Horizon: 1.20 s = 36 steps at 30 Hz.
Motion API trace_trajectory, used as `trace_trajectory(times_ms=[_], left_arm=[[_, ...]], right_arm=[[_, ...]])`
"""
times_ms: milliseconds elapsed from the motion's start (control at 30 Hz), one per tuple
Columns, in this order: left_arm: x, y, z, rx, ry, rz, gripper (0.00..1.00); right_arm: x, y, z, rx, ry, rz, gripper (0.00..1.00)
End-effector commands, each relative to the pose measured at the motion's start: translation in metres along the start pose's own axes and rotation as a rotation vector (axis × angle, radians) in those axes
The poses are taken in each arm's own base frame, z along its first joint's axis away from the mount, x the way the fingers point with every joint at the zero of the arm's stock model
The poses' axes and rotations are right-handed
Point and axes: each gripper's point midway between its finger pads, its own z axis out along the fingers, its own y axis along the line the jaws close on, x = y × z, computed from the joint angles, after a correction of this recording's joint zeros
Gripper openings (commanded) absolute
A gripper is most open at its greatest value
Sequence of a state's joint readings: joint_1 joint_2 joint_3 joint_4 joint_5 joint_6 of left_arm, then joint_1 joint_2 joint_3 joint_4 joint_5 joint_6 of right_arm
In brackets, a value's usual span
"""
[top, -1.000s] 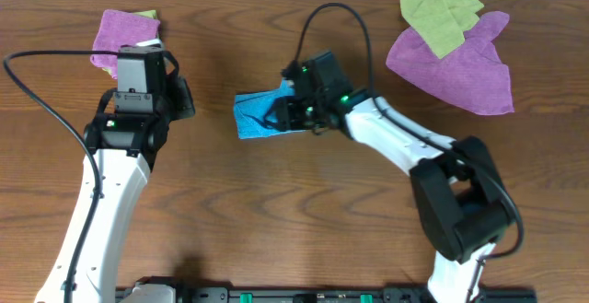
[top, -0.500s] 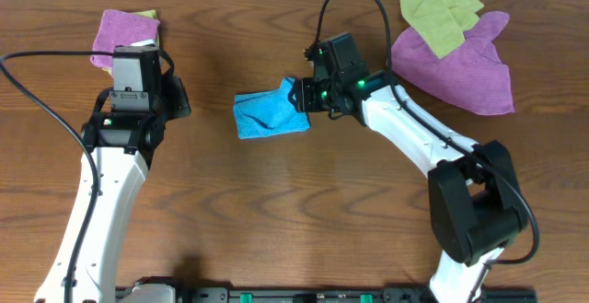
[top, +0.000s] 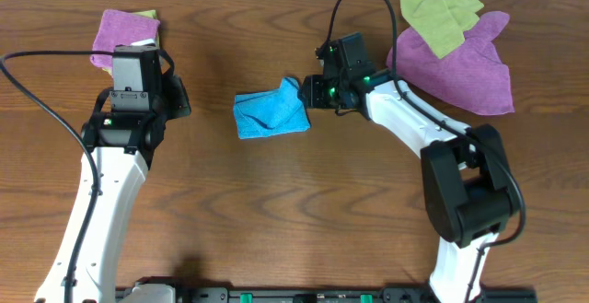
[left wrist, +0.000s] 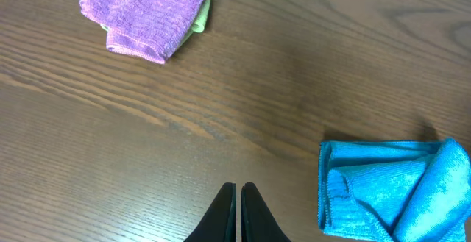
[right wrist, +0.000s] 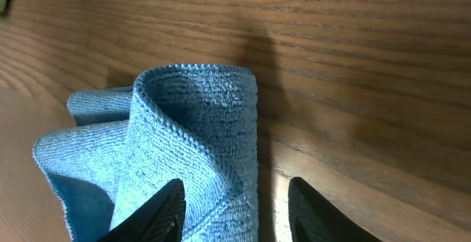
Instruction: Fold the cloth
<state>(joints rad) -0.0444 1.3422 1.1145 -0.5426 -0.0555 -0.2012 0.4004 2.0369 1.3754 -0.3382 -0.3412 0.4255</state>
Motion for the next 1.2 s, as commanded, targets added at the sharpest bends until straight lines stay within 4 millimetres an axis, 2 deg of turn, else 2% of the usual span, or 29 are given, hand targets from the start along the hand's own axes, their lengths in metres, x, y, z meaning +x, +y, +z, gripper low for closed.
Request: trace_trajectory(times_ms=[0,167,300,500,600,900,1167], left_arm=[[0.004,0.002,0.005,-0.003,0.016,0.020,0.06],[0.004,0.002,0.005,-0.003,0.016,0.020,0.06],[0.004,0.002,0.005,-0.003,0.016,0.020,0.06],[0.004,0.002,0.005,-0.003,0.016,0.020,0.06],[0.004,0.002,0.005,-0.003,0.015,0.020,0.06],[0.003,0.002,0.005,-0.003,0.012,0.019,0.06],[0.001,0.001,0.005,-0.001,0.004,0.019,0.06]], right_arm=[[0.000,0.002,0.008,-0.029,0.014,0.025,0.44],[-0.001,0.002,0.009,-0.032,0.007,0.029,0.35],[0.001,0.002,0.013,-0.039,0.016,0.053,0.13],[0.000,0.005,0.013,-0.055,0.015,0.049,0.02],[0.000,0.007,0.013,-0.063,0.016,0.060,0.01],[-0.005,0.046,0.006,-0.236,0.036,0.032,0.02],[0.006,0.101,0.004,-0.332,0.066,-0.055,0.01]])
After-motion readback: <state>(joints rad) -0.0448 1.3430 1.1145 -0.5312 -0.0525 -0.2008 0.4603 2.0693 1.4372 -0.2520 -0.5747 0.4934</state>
